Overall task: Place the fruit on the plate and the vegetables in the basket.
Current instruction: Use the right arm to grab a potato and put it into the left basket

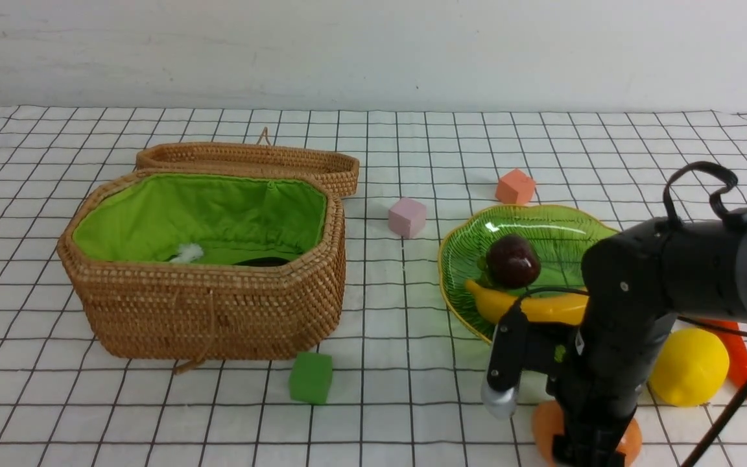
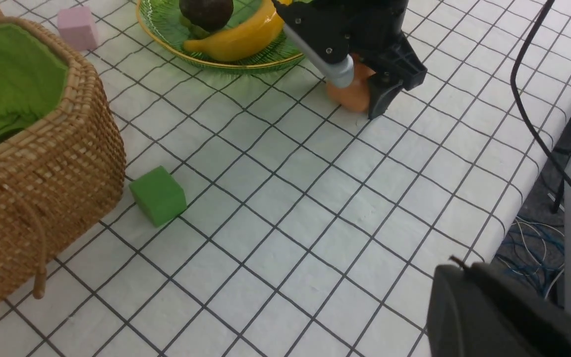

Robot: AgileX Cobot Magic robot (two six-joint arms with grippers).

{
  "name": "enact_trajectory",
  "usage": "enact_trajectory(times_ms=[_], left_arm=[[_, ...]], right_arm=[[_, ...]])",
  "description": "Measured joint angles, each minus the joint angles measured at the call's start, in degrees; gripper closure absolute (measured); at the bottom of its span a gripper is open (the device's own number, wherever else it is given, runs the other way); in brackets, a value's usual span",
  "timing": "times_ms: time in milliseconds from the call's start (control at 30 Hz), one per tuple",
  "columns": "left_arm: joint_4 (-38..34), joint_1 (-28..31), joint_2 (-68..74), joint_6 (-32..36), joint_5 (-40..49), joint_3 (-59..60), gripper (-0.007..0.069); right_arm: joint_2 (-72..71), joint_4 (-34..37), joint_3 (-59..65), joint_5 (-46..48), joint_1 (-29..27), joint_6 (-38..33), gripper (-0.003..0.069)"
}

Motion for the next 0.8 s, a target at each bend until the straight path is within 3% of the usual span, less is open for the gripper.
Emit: enact_trajectory(times_ms=[133, 367, 467, 533, 600, 800], left_arm=[[2.52, 0.0, 0.0, -1.57, -0.14, -0.05, 0.0638], [12.52, 0.0, -0.41, -12.47, -1.16, -0.93, 0.0638], [15.57, 0.0, -0.6, -15.71, -2.32, -0.97, 0.0638], [19.29, 0.0, -0.6, -19.66, -3.4, -0.97, 0.0638], [23.88, 0.0, -0.6, -25.85, -4.53, -0.97, 0.0638], [29.29, 0.0, -0.6, -34.3, -5.03, -0.97, 0.0638]], right_arm=[[-0.23, 0.19, -0.04, 0.21, 0.0, 0.86, 0.0039], [-8.31, 5.27, -6.85, 11.06, 2.1, 15.16, 0.0039], [-11.22, 8.06, -12.39, 10.43, 4.93, 17.09, 0.0039], [-12.41, 11.36, -17.44, 6.39, 7.95, 17.01, 0.0039], [-11.2, 15.16, -24.67, -4.31, 12.61, 14.73, 0.0039], [1.28, 20.25, -38.66, -21.04, 17.46, 7.01, 0.0039]])
